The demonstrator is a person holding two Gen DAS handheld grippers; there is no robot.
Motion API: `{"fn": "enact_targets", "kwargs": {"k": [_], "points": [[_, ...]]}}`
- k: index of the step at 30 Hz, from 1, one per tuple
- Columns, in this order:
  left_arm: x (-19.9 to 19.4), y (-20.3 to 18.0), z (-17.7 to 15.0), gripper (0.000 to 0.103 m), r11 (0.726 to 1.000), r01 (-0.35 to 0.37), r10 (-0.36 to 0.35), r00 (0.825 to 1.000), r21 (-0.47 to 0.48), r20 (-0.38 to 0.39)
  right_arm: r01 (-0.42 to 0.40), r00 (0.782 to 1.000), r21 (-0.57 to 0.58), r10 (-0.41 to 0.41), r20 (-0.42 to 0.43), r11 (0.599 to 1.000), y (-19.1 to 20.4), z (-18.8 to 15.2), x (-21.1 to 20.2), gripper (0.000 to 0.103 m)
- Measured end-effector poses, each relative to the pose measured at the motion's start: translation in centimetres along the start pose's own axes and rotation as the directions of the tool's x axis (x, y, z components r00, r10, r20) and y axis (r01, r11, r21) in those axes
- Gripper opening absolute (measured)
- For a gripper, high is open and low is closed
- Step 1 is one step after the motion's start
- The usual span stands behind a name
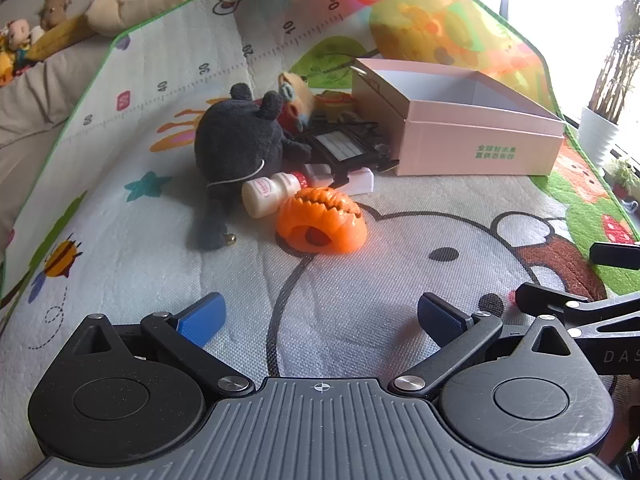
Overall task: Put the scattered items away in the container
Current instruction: 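Grasp the orange pumpkin toy with the right gripper and lift it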
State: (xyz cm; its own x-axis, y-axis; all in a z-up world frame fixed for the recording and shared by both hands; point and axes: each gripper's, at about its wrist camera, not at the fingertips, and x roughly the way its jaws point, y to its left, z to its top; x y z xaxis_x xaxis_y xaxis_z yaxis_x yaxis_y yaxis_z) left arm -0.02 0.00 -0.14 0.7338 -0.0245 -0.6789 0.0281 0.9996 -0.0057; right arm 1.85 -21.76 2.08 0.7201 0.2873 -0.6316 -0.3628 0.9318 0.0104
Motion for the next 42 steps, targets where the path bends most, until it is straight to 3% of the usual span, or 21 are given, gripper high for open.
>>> {"fn": "enact_targets", "kwargs": {"k": [4,9,12,14,18,23,27,30,33,38,41,42], "points": [[0.1,0.5,0.7,0.103,0.999,0.048,-0.048,0.999,0.017,0.004,-0.002,1.0,0.0,0.002,0.01,1.0,0.0,-0.1,0.0,0.103],[-0.8,2.2,1.9,0.103,0.998,0.065,-0.064,0.995,-0.001,0.073,-0.02,1.0,-0.011,0.02,-0.01,1.0,-0.1,0.4,0.0,0.103],[-1.4,4.1,2.4,0.103,0.999,0.035,-0.033,0.995,-0.023,0.097,-0.108,0.994,-0.039,0.107,-0.031,0.993,0.4,1.6,0.0,0.103],[-1.1,5.5,2.9,0.103,0.999,0.005,-0.003,0.998,-0.044,0.057,-0.154,0.988,-0.07,0.154,-0.014,0.986,1.4,2.7,-0.3,0.102],[-1.1,8.3,3.3,0.103,0.995,-0.037,0.042,0.998,-0.093,0.046,-0.238,0.971,-0.184,0.237,-0.023,0.954,5.1,5.0,0.2,0.075],[-1.9,10.4,3.3,0.103,0.991,-0.043,0.057,0.992,-0.13,0.11,-0.254,0.967,-0.296,0.253,-0.043,0.921,9.2,6.4,2.8,0.059],[-1.8,11.6,3.6,0.103,0.986,-0.013,0.03,0.994,-0.165,0.104,-0.286,0.958,-0.297,0.271,-0.092,0.911,10.8,7.1,5.6,0.043],[-1.7,11.6,3.4,0.103,0.989,-0.014,0.029,0.994,-0.147,0.105,-0.319,0.948,-0.281,0.305,-0.095,0.905,10.5,7.3,5.4,0.033],[-1.6,10.8,3.0,0.103,0.995,-0.007,0.019,0.993,-0.1,0.115,-0.291,0.956,-0.323,0.282,-0.075,0.9,9.3,6.7,4.0,0.024],[-1.1,9.0,2.9,0.103,0.997,0.051,-0.045,0.994,-0.054,0.105,-0.205,0.979,-0.342,0.195,-0.065,0.917,4.6,5.0,1.4,0.023],[-0.6,7.6,2.9,0.103,0.998,0.066,-0.065,0.993,-0.004,0.101,-0.095,0.995,-0.34,0.093,-0.024,0.936,1.8,4.3,0.1,0.026],[-0.5,7.1,3.0,0.103,0.998,0.065,-0.066,0.993,0.013,0.101,-0.082,0.997,-0.325,0.081,-0.017,0.942,1.1,4.3,-0.3,0.034]]}}
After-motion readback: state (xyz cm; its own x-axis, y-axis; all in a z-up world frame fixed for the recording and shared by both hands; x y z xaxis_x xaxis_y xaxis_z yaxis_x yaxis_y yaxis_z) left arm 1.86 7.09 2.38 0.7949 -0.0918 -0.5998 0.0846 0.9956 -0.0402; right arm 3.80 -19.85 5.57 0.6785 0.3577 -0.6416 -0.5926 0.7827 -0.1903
